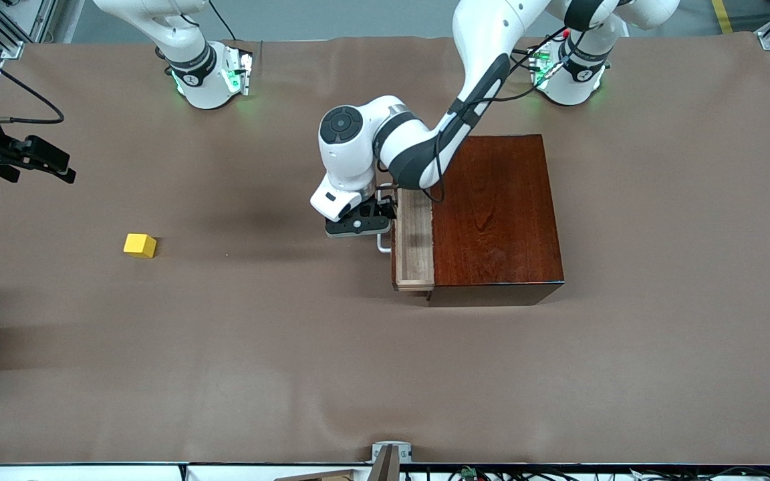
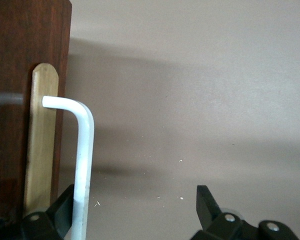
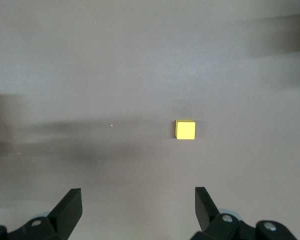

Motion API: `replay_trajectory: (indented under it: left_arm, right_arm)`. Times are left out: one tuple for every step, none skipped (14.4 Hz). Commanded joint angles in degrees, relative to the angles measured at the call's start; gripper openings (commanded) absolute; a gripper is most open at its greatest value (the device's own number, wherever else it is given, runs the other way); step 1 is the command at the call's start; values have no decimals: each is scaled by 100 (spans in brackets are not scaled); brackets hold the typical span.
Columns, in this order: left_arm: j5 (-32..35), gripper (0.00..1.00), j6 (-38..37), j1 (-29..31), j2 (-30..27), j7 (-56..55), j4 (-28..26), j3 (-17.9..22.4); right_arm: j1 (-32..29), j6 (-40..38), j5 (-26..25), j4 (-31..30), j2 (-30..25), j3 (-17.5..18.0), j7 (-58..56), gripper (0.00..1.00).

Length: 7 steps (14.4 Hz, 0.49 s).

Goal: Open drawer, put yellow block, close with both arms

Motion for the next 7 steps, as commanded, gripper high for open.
replay_trajectory:
  left_arm:
    - [-138,100,259,-205,241,-485,281,-69]
    - [-138,100,267,-214,241,-564,281,-69]
    - [-138,100,267,-257,250,-574,290,-78]
    - [-146,100,293,-266,250,-565,290,-78]
    - [-147,100,363,-266,250,-548,290,-78]
    - [-147,100,460,-275,250,-539,290,-86]
    - [-147,100,548,-284,250,-530,290,-95]
  right_arm:
    - [46,-85,6,118,39,-26,-5,100]
    - [46,-85,6,118,39,-26,-14,100]
    - [38,-94,6,118,39,-26,-22,100]
    - [38,-103,-3,109,30,-26,-40,100]
    - [38,-111,-3,118,30,-26,-40,100]
    - [46,-111,-11,109,30,-26,-40,100]
    - [38,-129,-11,109,30,-26,-40,100]
